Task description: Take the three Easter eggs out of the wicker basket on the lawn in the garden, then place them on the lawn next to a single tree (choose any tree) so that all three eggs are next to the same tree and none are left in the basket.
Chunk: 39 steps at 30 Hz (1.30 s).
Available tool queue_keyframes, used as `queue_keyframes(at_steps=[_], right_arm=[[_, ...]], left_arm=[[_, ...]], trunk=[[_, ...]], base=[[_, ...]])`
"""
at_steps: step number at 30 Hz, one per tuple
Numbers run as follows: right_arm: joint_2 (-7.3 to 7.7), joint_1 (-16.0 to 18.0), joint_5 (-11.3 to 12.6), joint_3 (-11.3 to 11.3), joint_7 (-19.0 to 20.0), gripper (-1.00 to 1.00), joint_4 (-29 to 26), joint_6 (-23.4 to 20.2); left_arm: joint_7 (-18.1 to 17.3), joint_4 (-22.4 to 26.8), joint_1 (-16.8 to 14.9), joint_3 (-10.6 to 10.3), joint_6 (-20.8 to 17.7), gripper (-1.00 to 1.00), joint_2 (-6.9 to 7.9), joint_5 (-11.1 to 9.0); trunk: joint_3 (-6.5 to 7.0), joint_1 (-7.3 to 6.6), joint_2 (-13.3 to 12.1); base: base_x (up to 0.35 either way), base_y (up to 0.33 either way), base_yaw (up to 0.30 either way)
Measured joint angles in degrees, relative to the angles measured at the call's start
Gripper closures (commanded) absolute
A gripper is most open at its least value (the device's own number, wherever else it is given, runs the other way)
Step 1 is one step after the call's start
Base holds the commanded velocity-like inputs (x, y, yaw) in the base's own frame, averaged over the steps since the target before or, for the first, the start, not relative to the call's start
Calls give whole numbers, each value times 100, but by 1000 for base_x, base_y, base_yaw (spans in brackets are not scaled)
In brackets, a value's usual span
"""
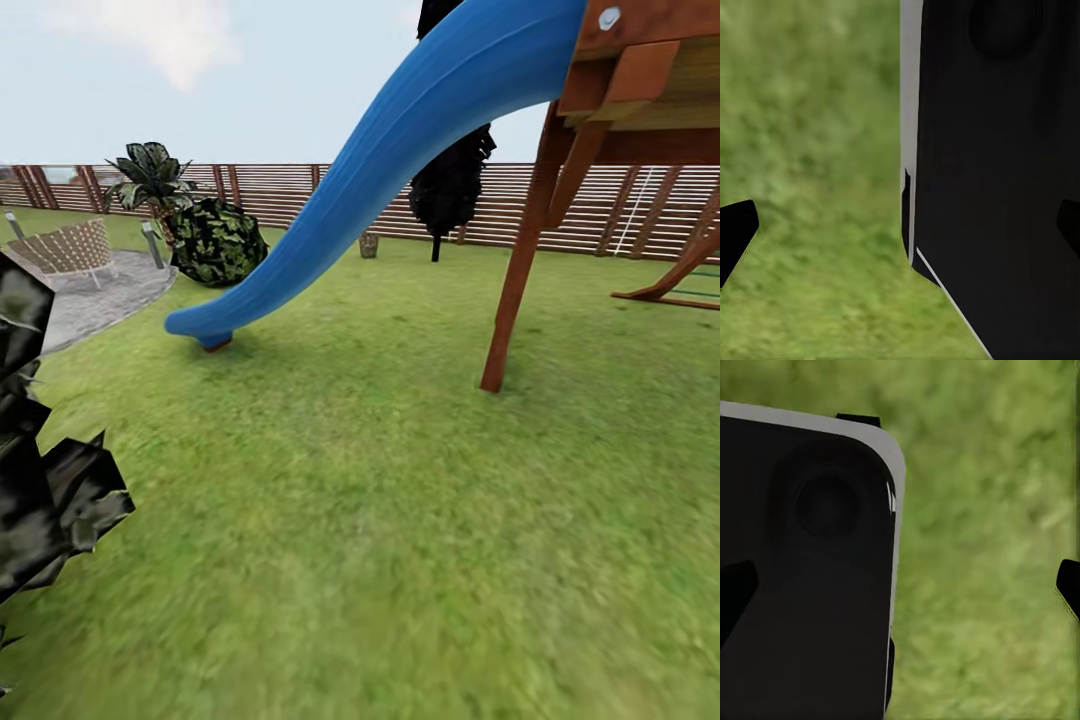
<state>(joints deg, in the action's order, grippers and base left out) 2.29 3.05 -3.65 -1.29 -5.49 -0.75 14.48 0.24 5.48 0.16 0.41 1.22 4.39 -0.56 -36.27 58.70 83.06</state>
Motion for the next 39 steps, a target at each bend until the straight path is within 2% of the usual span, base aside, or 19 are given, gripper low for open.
queue_keyframes(at_steps=[39], right_arm=[[-17,-2,22,8,-45,-100,-24,26]], left_arm=[[0,0,0,0,0,-100,0,0]], trunk=[[0,0,0]], base=[[322,0,0]])
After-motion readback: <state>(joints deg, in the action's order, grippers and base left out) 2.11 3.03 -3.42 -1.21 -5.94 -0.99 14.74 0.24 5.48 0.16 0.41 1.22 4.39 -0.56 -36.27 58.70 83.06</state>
